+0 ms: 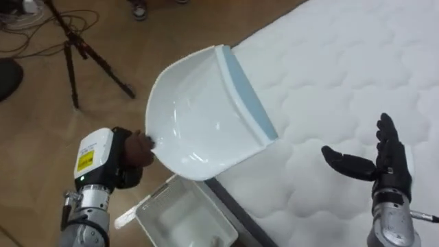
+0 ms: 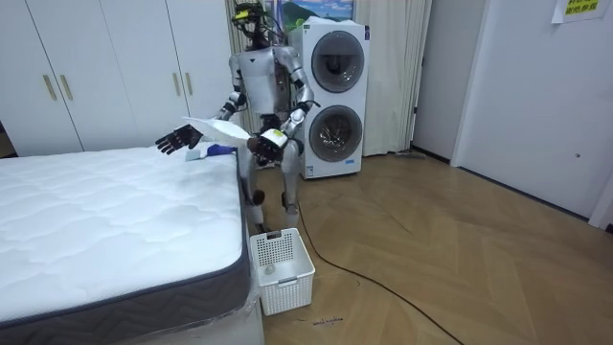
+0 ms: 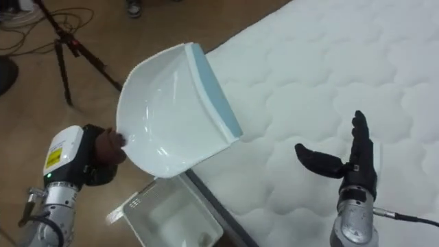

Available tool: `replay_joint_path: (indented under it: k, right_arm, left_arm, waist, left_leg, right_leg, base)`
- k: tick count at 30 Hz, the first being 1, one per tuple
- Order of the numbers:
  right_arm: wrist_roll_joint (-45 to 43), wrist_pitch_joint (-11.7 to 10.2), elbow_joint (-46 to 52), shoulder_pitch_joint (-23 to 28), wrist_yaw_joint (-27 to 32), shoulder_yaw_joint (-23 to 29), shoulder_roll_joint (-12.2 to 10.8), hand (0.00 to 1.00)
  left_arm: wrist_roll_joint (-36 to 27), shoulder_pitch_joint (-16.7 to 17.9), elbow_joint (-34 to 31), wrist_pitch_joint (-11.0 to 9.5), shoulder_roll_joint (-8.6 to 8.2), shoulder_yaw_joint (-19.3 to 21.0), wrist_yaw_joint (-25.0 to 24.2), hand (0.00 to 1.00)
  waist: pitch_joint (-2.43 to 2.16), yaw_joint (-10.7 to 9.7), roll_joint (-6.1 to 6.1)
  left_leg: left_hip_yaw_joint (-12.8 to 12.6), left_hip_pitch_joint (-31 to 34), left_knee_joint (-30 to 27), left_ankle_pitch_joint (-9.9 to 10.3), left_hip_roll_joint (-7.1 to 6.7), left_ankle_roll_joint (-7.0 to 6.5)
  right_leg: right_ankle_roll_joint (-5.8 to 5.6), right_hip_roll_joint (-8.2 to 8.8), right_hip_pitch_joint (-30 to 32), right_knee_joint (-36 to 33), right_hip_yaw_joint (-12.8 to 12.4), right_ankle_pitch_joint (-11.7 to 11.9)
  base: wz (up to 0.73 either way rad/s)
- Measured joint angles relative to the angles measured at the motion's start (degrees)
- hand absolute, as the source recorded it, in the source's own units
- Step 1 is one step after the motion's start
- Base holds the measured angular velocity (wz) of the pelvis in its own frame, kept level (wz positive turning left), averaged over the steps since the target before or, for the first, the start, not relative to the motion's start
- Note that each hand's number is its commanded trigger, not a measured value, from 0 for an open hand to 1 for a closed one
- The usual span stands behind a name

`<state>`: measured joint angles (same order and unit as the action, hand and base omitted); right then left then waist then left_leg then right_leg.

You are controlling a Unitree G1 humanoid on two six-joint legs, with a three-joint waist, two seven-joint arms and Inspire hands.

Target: Clean bed

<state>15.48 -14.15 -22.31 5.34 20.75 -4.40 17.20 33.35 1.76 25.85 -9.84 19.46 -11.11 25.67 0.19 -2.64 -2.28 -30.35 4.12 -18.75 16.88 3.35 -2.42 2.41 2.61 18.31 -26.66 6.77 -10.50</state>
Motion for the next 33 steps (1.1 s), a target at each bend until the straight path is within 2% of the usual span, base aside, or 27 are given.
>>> replay_joint_path:
  k: [2,3,4,5,6,7,8,9,10,11,12,13,14,15,16,17,19,20,22,27,28,29,30,31,32,33]
  right_arm:
    - [0.0,0.4,0.0,0.0,-1.0,-0.7,-0.5,0.00]
    - [0.1,0.5,0.0,-0.1,-1.0,-1.2,-0.6,0.00]
    - [0.1,0.9,0.0,-0.2,-1.3,-1.7,-1.1,0.00]
    - [0.1,1.2,-0.6,-0.2,-1.5,-2.4,-1.6,0.00]
    - [0.0,1.3,-1.2,-0.2,-1.7,-2.5,-1.7,0.00]
    - [0.0,2.0,-1.9,-0.1,-2.1,-2.5,-1.7,0.00]
    - [-0.2,2.0,-1.9,-0.2,-2.2,-2.5,-1.8,0.00]
    - [-0.3,2.0,-1.9,-0.3,-2.2,-2.6,-1.8,0.00]
    - [-0.6,1.8,-1.9,-0.8,-2.2,-3.0,-2.2,0.00]
    - [-1.2,1.8,-2.0,-1.2,-2.6,-3.8,-2.5,0.00]
    - [-1.8,1.8,-2.0,-1.5,-2.9,-4.4,-2.6,0.00]
    - [-2.1,1.6,-2.5,-1.7,-3.6,-5.7,-2.8,0.00]
    - [-2.7,1.5,-3.8,-1.7,-4.2,-5.3,-3.2,0.00]
    - [-2.9,1.6,-4.6,-1.7,-4.7,-4.7,-3.3,0.00]
    - [-3.8,1.9,-5.8,-1.3,-5.6,-4.1,-4.1,0.00]
    - [-4.9,1.9,-5.8,-0.9,-6.9,-4.4,-4.2,0.00]
    - [-5.2,1.9,-5.8,-0.7,-8.5,-4.5,-4.2,0.00]
    - [-6.0,1.9,-5.8,-0.8,-8.5,-4.5,-4.2,0.00]
    - [-9.1,1.9,-6.4,-0.6,-9.3,-4.4,-4.2,0.00]
    - [-12.2,1.8,-7.0,0.4,-12.4,-3.8,-4.1,0.00]
    - [-12.4,1.8,-7.3,0.6,-13.4,-3.7,-4.1,0.00]
    - [-12.9,1.8,-7.7,0.6,-14.2,-3.7,-4.0,0.00]
    - [-13.1,1.8,-7.8,0.6,-14.5,-3.7,-4.0,0.00]
    - [-13.1,1.8,-8.1,0.7,-14.8,-3.9,-4.0,0.00]
    - [-13.3,1.8,-8.1,0.8,-15.3,-4.1,-4.0,0.00]
    - [-13.3,1.8,-8.1,0.9,-15.6,-4.3,-4.0,0.00]
  left_arm:
    - [-0.1,0.2,-0.1,0.0,-0.17,0.0,-0.1,1.00]
    - [-0.1,0.2,-0.1,0.0,-0.28,-0.1,-0.1,1.00]
    - [-0.1,0.2,-0.1,0.0,-0.53,-0.2,-0.1,1.00]
    - [-0.1,-0.2,-0.1,0.0,-0.96,-0.4,-0.4,1.00]
    - [-0.1,-0.4,-0.1,-0.2,-1.42,-0.4,-0.5,1.00]
    - [-0.1,0.2,-0.4,-0.5,-2.52,-0.2,-0.5,1.00]
    - [-0.2,0.8,-0.8,-0.9,-3.08,-0.2,-0.6,1.00]
    - [-0.3,0.9,-0.8,-1.0,-3.14,-0.2,-1.0,1.00]
    - [-0.3,0.9,-0.8,-1.1,-3.07,0.4,-2.0,1.00]
    - [-0.9,1.8,-0.8,-1.0,-3.28,0.9,-3.2,1.00]
    - [-1.3,2.4,-0.7,-1.0,-3.25,1.2,-4.0,1.00]
    - [-1.5,3.3,-0.4,-1.0,-3.33,1.2,-5.6,1.00]
    - [-1.2,2.9,-0.4,-1.0,-3.54,0.5,-7.4,1.00]
    - [-1.0,2.4,-0.4,-1.1,-3.62,0.1,-7.8,1.00]
    - [-0.4,2.8,-0.6,-1.1,-3.72,-0.3,-8.0,1.00]
    - [0.0,2.9,-0.5,-0.9,-3.51,-0.4,-8.4,1.00]
    - [0.0,3.1,-0.5,-0.4,-3.34,-0.4,-8.7,1.00]
    - [0.0,3.5,-0.5,-0.3,-3.33,-0.3,-8.8,1.00]
    - [0.0,4.3,-0.5,-0.1,-3.33,-0.2,-9.0,1.00]
    - [0.0,5.6,-0.5,0.5,-3.43,0.0,-11.5,1.00]
    - [0.0,5.8,-0.3,0.7,-3.44,0.0,-11.7,0.92]
    - [0.0,6.5,-0.2,0.8,-3.50,0.2,-11.7,0.51]
    - [-0.1,7.0,0.0,0.8,-3.55,0.2,-11.7,0.04]
    - [-0.2,7.9,0.1,0.8,-3.62,0.3,-11.7,0.00]
    - [-0.3,8.8,0.1,0.8,-3.69,0.5,-11.8,0.00]
    - [-0.2,9.1,0.1,0.8,-3.77,0.7,-12.2,0.00]
  waist:
    - [0.21,1.2,0.34]
    - [0.27,1.7,0.43]
    - [0.34,1.6,0.35]
    - [0.38,0.9,0.22]
    - [0.52,1.1,0.34]
    - [0.52,1.7,0.36]
    - [0.42,2.1,0.38]
    - [0.35,2.8,0.54]
    - [0.59,3.2,1.15]
    - [0.60,3.5,1.17]
    - [0.68,3.8,1.18]
    - [0.72,3.4,1.20]
    - [0.83,1.5,1.35]
    - [0.95,1.2,1.46]
    - [0.38,1.5,1.81]
    - [0.40,1.6,1.82]
    - [0.52,2.0,1.61]
    - [0.75,2.2,1.08]
    - [0.71,1.3,0.70]
    - [0.64,1.1,0.68]
    - [0.63,1.3,0.70]
    - [0.62,1.8,0.69]
    - [0.55,2.1,0.59]
    - [0.48,3.0,0.47]
    - [0.35,3.4,0.33]
    - [0.31,3.3,0.36]
  left_leg:
    - [-5.5,-1.2,-0.7,1.3,1.25,0.65]
    - [-5.7,-1.4,-0.7,1.6,1.37,0.71]
    - [-5.9,-1.4,-1.3,2.6,2.08,0.76]
    - [-7.5,-1.4,-2.3,3.6,3.28,0.73]
    - [-9.2,-1.8,-2.2,3.9,3.52,0.96]
    - [-12.7,-3.4,-1.9,4.3,3.70,1.58]
    - [-15.6,-4.7,-1.9,4.8,3.73,2.22]
    - [-16.4,-5.0,-2.2,5.0,3.76,2.63]
    - [-15.9,-4.8,-3.6,5.2,3.99,2.97]
    - [-10.8,-3.7,-5.7,5.2,4.42,2.90]
    - [-8.2,-2.3,-8.5,5.0,5.11,2.72]
    - [-3.6,0.9,-11.6,4.8,6.26,2.94]
    - [0.1,5.0,-9.2,4.1,6.45,3.24]
    - [0.6,7.1,-8.7,1.6,6.73,0.94]
    - [-1.5,6.7,-9.4,0.6,7.32,0.77]
    - [-5.4,5.7,-8.7,0.5,7.87,0.59]
    - [-8.8,4.2,-7.9,0.5,8.23,0.50]
    - [-9.2,3.1,-7.0,0.5,8.30,0.53]
    - [-9.2,1.7,-5.6,0.3,8.08,0.92]
    - [-10.6,-0.4,-4.6,-0.3,8.65,2.40]
    - [-11.3,-1.0,-4.9,-0.4,8.97,2.87]
    - [-10.8,-1.9,-4.8,-0.5,9.00,3.41]
    - [-9.6,-2.1,-4.8,-0.3,8.96,3.77]
    - [-6.1,-2.8,-4.4,-0.1,8.69,4.54]
    - [-1.5,-3.0,-4.3,0.1,8.17,5.30]
    - [0.3,-3.1,-4.1,0.1,7.97,5.54]
  right_leg:
    - [3.02,1.20,0.9,0.6,11.6,1.6]
    - [3.87,1.34,0.8,1.2,14.3,1.9]
    - [4.52,1.11,0.8,2.1,17.3,2.4]
    - [2.94,1.09,0.9,0.3,18.2,1.9]
    - [1.91,2.22,1.1,-2.6,19.4,0.5]
    - [1.03,6.11,0.5,-7.8,21.3,-1.7]
    - [0.16,10.21,-0.8,-10.3,22.1,-2.7]
    - [-0.68,11.57,-1.6,-9.8,22.3,-3.1]
    - [-1.43,11.78,-1.6,-7.5,21.8,-3.1]
    - [-1.17,9.69,-1.9,-4.8,19.9,-2.6]
    - [-1.51,8.34,-2.5,-3.1,17.8,-2.2]
    - [-1.85,6.96,-3.7,-0.4,14.8,-0.7]
    - [-2.76,6.82,-4.4,1.1,13.0,-0.1]
    - [-3.01,6.93,-4.2,0.9,12.2,-0.1]
    - [-3.76,7.06,-4.1,1.2,12.3,0.0]
    - [-3.94,7.32,-4.7,2.0,14.1,0.4]
    - [-3.79,6.81,-5.6,3.6,15.5,1.0]
    - [-3.59,6.29,-6.4,4.7,15.6,1.6]
    - [-3.47,6.18,-7.2,5.3,15.6,1.7]
    - [-2.19,5.23,-7.4,5.1,15.2,0.9]
    - [-1.80,4.89,-7.4,5.0,14.8,0.7]
    - [-1.42,4.08,-7.4,4.9,13.6,0.6]
    - [-1.21,3.94,-7.4,4.8,13.5,0.5]
    - [-0.71,3.49,-7.4,4.7,13.3,0.3]
    - [-0.22,2.59,-7.4,4.6,12.3,0.1]
    - [-0.07,2.17,-7.4,4.7,11.8,0.1]
  base:
    - [-1.64]
    - [-1.57]
    - [-1.18]
    - [-1.03]
    - [-0.88]
    - [-1.05]
    - [-1.12]
    - [-1.12]
    - [-1.13]
    - [-1.14]
    - [-0.98]
    - [-0.32]
    - [0.00]
    - [0.10]
    - [-0.20]
    - [-0.33]
    - [-0.31]
    - [-0.31]
    - [-0.12]
    - [-0.20]
    - [-0.47]
    - [-0.59]
    - [-0.86]
    - [-0.99]
    - [-0.94]
    - [-0.68]
